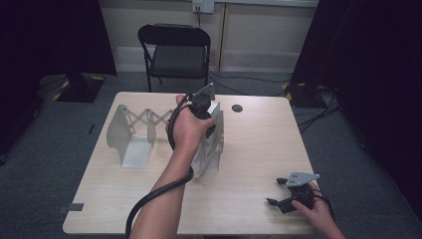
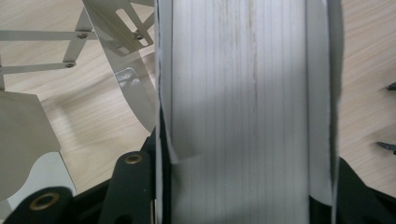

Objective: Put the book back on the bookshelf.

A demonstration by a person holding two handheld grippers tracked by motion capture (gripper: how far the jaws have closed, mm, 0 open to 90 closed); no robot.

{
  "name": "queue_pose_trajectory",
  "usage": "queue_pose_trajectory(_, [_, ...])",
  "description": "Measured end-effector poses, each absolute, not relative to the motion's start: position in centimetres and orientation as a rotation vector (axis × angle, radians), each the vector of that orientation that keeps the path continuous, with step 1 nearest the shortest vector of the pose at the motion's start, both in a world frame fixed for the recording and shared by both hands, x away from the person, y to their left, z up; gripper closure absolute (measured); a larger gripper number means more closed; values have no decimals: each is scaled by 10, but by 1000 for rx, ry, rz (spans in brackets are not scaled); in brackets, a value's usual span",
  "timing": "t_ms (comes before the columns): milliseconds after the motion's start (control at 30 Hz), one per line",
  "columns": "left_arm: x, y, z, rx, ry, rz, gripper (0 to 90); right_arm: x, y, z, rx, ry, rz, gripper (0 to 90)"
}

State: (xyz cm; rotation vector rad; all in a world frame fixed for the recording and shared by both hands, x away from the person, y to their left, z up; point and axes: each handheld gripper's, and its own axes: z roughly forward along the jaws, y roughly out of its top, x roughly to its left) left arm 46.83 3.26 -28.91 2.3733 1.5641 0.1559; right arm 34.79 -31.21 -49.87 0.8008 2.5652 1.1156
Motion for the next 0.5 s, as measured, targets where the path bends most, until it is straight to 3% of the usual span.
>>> queue_pose_trajectory(500, [475, 30, -292, 2347, 1603, 175, 531, 348, -312, -499, 802, 2565, 1116, 123])
